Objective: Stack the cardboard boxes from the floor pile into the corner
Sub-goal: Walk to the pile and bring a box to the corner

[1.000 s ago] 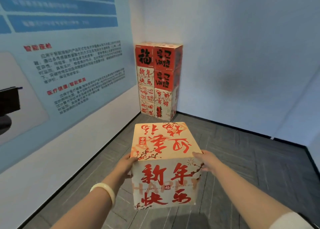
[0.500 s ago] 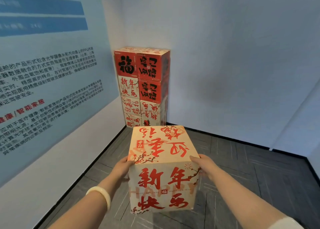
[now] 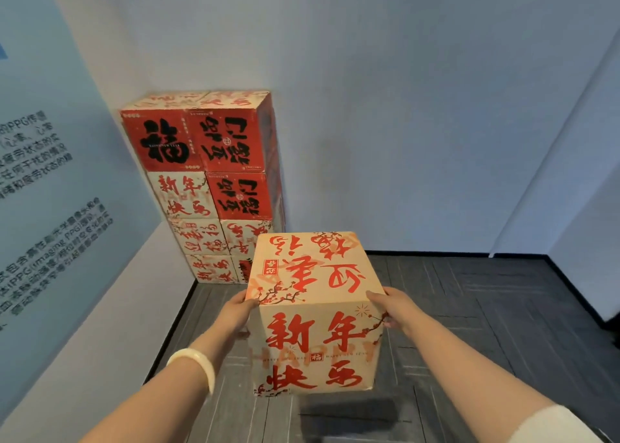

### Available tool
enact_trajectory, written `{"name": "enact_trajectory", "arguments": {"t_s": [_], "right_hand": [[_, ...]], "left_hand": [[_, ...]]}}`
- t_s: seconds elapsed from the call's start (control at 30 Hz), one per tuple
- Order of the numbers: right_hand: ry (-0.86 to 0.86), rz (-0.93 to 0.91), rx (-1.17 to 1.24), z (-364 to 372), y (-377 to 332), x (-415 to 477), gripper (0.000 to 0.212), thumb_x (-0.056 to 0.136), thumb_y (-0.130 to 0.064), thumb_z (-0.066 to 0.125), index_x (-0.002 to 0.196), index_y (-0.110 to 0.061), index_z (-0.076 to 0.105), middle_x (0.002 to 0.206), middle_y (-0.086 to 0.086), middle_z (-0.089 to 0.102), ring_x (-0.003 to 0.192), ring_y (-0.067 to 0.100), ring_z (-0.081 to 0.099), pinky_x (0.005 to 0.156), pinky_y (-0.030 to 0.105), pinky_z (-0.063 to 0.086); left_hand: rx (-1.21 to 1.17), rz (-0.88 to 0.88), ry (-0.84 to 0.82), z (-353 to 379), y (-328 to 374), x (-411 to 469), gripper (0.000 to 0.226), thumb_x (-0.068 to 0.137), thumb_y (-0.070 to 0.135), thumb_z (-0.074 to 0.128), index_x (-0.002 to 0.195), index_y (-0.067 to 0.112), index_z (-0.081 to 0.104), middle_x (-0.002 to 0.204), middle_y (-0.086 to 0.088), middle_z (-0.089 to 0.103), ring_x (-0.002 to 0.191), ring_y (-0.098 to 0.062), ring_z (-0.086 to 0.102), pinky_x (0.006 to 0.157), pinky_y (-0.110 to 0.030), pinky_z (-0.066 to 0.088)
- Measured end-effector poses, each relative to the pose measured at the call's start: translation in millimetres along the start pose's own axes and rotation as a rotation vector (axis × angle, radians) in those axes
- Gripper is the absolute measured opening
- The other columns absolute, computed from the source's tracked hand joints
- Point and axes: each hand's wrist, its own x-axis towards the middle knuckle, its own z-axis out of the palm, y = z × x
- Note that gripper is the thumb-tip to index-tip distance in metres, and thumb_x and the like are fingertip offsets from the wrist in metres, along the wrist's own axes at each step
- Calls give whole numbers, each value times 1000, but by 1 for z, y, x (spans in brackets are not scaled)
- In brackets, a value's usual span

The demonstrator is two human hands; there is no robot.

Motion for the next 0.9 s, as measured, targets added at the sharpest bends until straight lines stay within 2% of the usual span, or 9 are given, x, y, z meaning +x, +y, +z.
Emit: {"name": "enact_trajectory", "arguments": {"t_s": [0.1, 0.17, 0.23, 0.4, 0.5, 0.6, 0.7, 0.8, 0.9], "right_hand": [[36, -3, 28, 5, -19, 33, 33, 91, -26, 58, 121, -12, 54, 108, 6, 65, 94, 18, 60, 77, 34, 51], [43, 5, 44, 4, -28, 61, 31, 92, -25, 56, 120, -12, 53, 104, 5, 65, 86, 13, 59, 65, 28, 47], [51, 15, 47, 1, -35, 95, 32, 92, -25, 56, 121, -11, 53, 104, 6, 67, 85, 13, 60, 61, 26, 45], [70, 66, 67, -13, -61, 210, 33, 93, -23, 55, 123, -11, 53, 98, 5, 66, 84, 14, 60, 63, 27, 46], [61, 90, 66, -21, -86, 295, 37, 92, -21, 56, 127, -9, 51, 106, 7, 64, 85, 15, 59, 63, 28, 47], [58, 125, 21, -24, -109, 366, 38, 93, -23, 55, 128, -11, 49, 114, 9, 61, 87, 15, 55, 62, 27, 44], [72, 129, 7, -27, -130, 426, 39, 92, -25, 55, 129, -12, 50, 112, 7, 60, 90, 16, 55, 64, 28, 44], [63, 142, -1, -22, -140, 479, 42, 92, -24, 56, 131, -12, 48, 113, 7, 61, 85, 13, 56, 61, 25, 44], [70, 153, 4, -10, -130, 534, 47, 91, -21, 58, 134, -9, 45, 121, 10, 60, 99, 19, 58, 72, 29, 49]], "left_hand": [[35, -7, -38, 3, 22, 52, 40, 94, 22, 50, 134, 25, 47, 133, -10, 52, 123, -33, 44, 97, -51, 41], [33, -18, -58, 11, 36, 87, 39, 94, 20, 49, 133, 25, 47, 131, -10, 54, 121, -32, 45, 98, -51, 40], [38, -38, -58, 22, 50, 124, 39, 94, 19, 49, 134, 23, 46, 130, -10, 53, 122, -33, 44, 97, -51, 39], [49, -84, -85, 63, 80, 234, 36, 95, 18, 47, 131, 22, 48, 129, -10, 54, 119, -33, 46, 98, -52, 40], [24, -104, -80, 90, 102, 309, 32, 95, 17, 47, 125, 25, 51, 127, -7, 55, 114, -29, 47, 94, -50, 41], [31, -129, -61, 110, 121, 374, 25, 94, 17, 46, 115, 30, 52, 120, -3, 58, 108, -25, 48, 98, -50, 42], [14, -147, -72, 124, 137, 432, 28, 95, 20, 46, 119, 33, 52, 113, 1, 62, 105, -24, 52, 98, -50, 42], [13, -163, -50, 132, 142, 484, 29, 95, 18, 47, 122, 29, 51, 113, 1, 59, 107, -22, 49, 97, -46, 41], [13, -153, -71, 139, 130, 543, 28, 95, 15, 48, 119, 30, 51, 109, 3, 57, 95, -15, 49, 87, -39, 39]]}}
